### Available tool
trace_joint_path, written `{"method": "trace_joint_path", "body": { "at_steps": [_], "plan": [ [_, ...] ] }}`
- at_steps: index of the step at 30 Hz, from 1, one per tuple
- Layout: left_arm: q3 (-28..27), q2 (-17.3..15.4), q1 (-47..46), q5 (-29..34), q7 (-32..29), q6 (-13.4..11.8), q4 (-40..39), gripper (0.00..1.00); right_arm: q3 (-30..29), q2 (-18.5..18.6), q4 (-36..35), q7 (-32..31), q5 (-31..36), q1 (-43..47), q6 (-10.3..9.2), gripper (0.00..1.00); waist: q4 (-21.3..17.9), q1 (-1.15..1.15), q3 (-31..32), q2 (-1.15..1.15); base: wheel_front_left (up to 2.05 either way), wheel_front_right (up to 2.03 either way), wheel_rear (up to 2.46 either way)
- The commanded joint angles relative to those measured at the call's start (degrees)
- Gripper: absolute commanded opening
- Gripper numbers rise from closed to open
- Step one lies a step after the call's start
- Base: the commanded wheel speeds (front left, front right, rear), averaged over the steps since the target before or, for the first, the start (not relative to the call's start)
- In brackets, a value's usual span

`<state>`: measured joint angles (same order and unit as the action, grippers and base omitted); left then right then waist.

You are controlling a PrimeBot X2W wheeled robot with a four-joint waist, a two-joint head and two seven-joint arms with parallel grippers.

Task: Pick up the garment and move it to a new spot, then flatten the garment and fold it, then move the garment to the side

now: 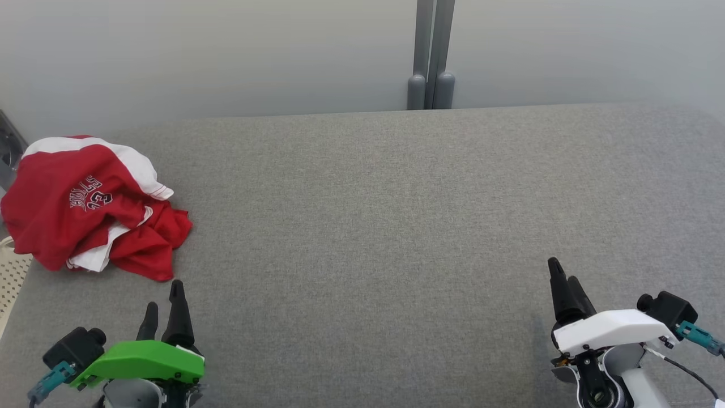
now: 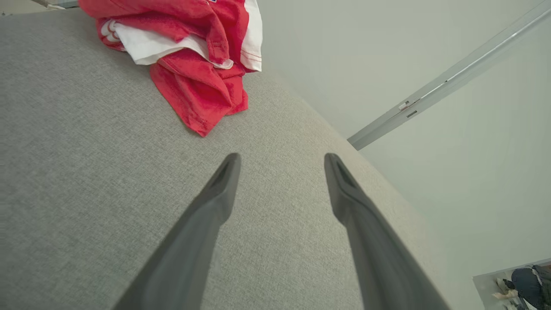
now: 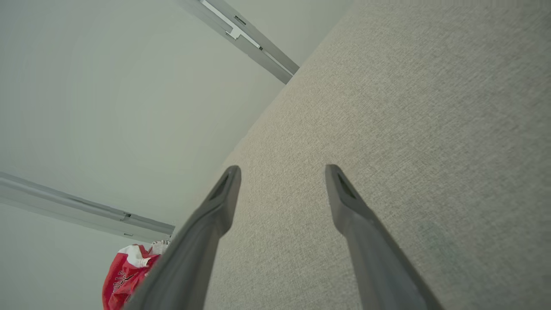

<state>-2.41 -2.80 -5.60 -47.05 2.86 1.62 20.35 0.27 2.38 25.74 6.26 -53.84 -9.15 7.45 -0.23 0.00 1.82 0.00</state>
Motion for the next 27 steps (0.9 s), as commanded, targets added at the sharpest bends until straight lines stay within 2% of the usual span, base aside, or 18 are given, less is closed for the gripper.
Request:
{"method": "trace_joint_path", "body": {
  "at_steps": [1, 13, 27],
  "plan": [
    [0.40, -0.69, -0.25, 1.97, 0.55, -0.22, -0.78, 1.00, -0.17, 0.31, -0.30, 0.61, 2.31, -1.36, 0.02, 1.00, -0.01, 0.00, 0.05, 0.00, 0.00, 0.00, 0.00],
    [4.40, -2.07, -1.55, 15.09, 3.00, -3.25, 1.28, 1.00, -0.20, 0.38, -0.09, 0.94, 19.02, -1.87, 0.03, 1.00, 0.05, 0.00, 0.46, 0.00, 0.00, 0.00, 0.00],
    [7.47, -2.53, -3.71, 23.40, 5.55, -4.23, 5.69, 1.00, 0.21, 0.45, -1.30, 1.17, 31.63, -0.96, 0.03, 1.00, 0.27, 0.00, 0.68, 0.00, 0.00, 0.00, 0.00]
  ]
}}
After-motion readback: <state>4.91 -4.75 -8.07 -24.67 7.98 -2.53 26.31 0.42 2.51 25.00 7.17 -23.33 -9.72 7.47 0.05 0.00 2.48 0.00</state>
